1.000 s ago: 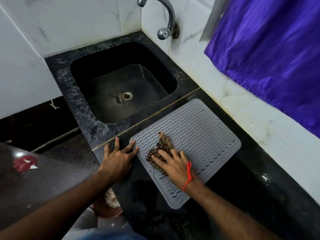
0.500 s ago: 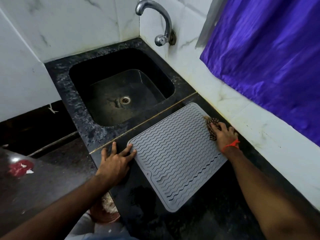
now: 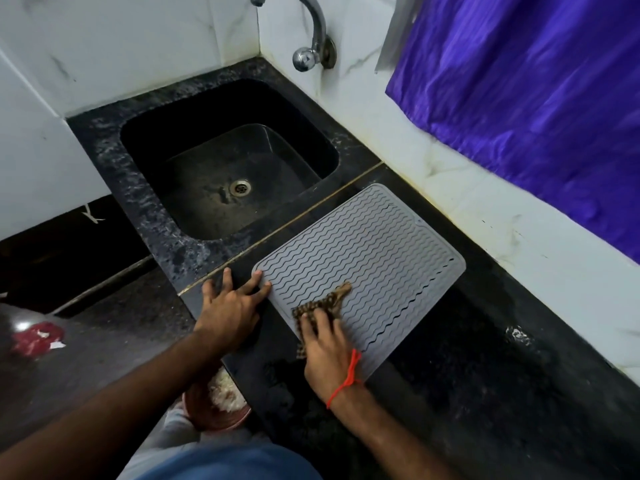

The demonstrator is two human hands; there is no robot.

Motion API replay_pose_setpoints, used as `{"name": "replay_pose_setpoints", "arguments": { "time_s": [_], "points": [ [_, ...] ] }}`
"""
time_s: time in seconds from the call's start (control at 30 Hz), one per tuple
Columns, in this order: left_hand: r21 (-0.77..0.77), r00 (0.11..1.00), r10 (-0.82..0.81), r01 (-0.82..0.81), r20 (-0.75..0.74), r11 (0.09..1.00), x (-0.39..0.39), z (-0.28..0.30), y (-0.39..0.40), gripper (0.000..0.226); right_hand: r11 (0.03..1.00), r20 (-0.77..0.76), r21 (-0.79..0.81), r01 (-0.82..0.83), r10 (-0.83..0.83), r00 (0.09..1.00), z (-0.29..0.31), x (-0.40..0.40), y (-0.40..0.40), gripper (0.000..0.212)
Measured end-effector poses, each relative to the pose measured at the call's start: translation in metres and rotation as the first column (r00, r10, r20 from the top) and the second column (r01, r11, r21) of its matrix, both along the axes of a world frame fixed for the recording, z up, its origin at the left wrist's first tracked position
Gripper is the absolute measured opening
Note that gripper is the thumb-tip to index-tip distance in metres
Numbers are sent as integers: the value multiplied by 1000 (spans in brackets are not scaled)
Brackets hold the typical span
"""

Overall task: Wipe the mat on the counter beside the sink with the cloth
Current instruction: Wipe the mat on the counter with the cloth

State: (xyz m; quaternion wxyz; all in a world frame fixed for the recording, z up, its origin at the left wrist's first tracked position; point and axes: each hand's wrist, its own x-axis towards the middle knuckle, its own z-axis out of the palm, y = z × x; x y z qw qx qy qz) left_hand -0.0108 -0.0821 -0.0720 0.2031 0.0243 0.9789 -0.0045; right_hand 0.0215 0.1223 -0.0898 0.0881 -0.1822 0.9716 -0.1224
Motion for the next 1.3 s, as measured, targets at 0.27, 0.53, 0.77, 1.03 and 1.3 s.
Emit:
{"name": "replay_pose_setpoints", "arguments": {
  "time_s": [0.27, 0.53, 0.77, 1.03, 1.3],
  "points": [
    [18, 1000, -14, 14, 7, 1000, -1, -1, -2, 64, 989, 77, -149, -7, 19, 997, 38, -70, 62, 58],
    [30, 1000, -7, 7, 7, 1000, 0, 2, 0, 61, 999, 4, 38, -12, 12, 1000, 16, -34, 44, 58],
    [31, 1000, -22, 22, 10, 999, 2, -2, -4, 63, 984, 87, -180, -4, 20, 996, 24, 23, 11, 59],
    [14, 998, -59, 58, 19, 998, 0, 6, -4, 62, 895, 129, -287, 342, -318, 939, 43, -67, 91, 55],
    [10, 995, -101, 101, 19, 995, 1, 9, -7, 64, 950, -13, 77, 302, -302, 953, 9, -43, 70, 54]
  ]
}}
